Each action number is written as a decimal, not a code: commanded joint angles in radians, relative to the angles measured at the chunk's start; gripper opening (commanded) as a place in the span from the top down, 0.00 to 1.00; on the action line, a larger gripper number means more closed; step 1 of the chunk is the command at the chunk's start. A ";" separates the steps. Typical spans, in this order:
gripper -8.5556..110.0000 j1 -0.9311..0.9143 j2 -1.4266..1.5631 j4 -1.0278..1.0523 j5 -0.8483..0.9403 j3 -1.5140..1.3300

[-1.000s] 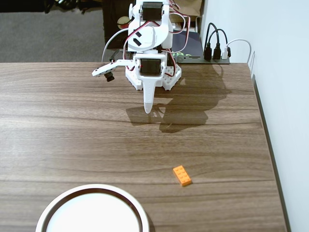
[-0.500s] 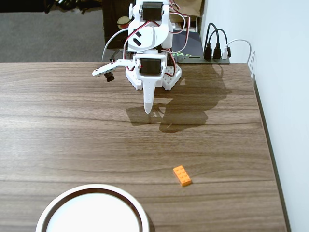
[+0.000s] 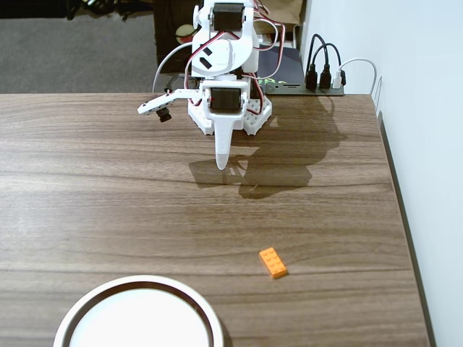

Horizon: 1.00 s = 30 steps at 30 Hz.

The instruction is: Grasp a lego block and put it on the plate.

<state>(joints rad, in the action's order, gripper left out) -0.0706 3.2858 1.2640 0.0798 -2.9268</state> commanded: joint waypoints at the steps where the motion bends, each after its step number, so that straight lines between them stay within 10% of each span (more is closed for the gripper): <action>1: 0.92 -0.003 0.005 0.003 -0.005 0.005; 30: 0.92 -0.017 -0.268 -0.258 0.106 0.063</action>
<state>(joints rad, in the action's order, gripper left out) -0.0936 3.0342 1.0615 0.1595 -2.9146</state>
